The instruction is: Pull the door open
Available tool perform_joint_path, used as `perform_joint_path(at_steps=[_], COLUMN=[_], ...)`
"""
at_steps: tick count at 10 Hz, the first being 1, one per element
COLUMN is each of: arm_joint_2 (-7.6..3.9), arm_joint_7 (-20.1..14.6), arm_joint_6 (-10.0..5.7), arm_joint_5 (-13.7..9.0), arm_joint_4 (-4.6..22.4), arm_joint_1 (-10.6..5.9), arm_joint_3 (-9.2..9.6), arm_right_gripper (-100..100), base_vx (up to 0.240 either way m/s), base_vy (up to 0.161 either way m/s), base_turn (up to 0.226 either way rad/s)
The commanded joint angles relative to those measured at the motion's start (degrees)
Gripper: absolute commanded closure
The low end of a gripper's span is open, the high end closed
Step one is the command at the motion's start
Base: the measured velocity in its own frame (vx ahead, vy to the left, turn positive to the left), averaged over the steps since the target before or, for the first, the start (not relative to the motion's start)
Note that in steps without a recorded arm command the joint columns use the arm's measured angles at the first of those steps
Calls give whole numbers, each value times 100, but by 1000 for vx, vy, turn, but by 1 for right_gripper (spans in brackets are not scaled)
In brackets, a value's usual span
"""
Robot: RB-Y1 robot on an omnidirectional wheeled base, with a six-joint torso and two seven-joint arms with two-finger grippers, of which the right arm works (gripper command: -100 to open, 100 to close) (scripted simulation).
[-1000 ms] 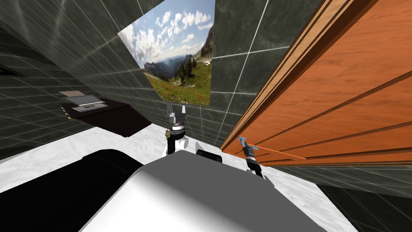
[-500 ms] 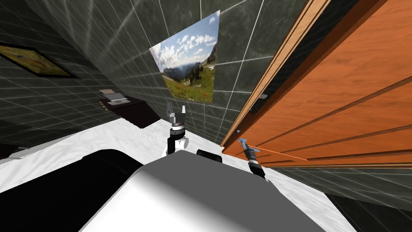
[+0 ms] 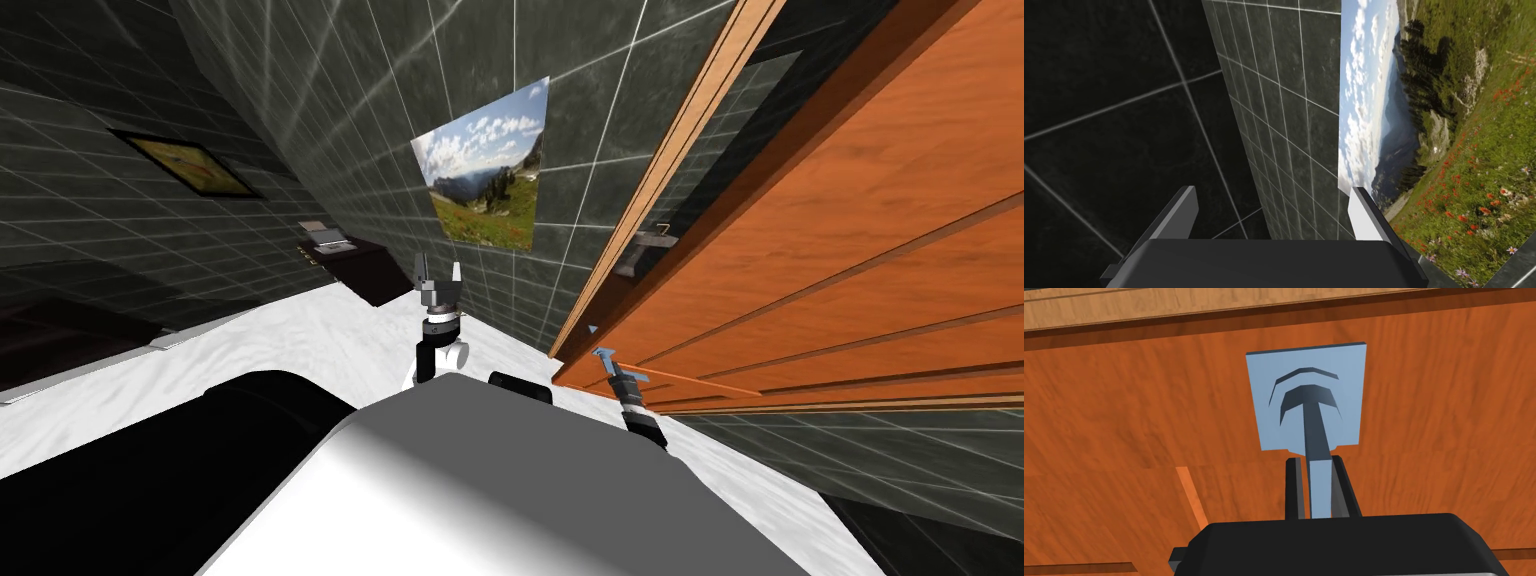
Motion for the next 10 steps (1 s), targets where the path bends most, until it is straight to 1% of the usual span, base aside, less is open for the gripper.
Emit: perform_joint_path(at_steps=[1,3,9,10], arm_joint_2=[-39,-87,-251,-270], arm_joint_7=[-39,-86,-250,-268], arm_joint_6=[-126,-279,-810,-870], arm_joint_5=[14,30,88,94], arm_joint_4=[49,109,316,339], arm_joint_1=[51,113,327,351], arm_joint_3=[15,32,94,101], arm_right_gripper=[100,100,100,100], base_vx=[-127,-210,-209,-201], base_vy=[-61,-78,-77,-69], base_turn=[145,200,175,148])
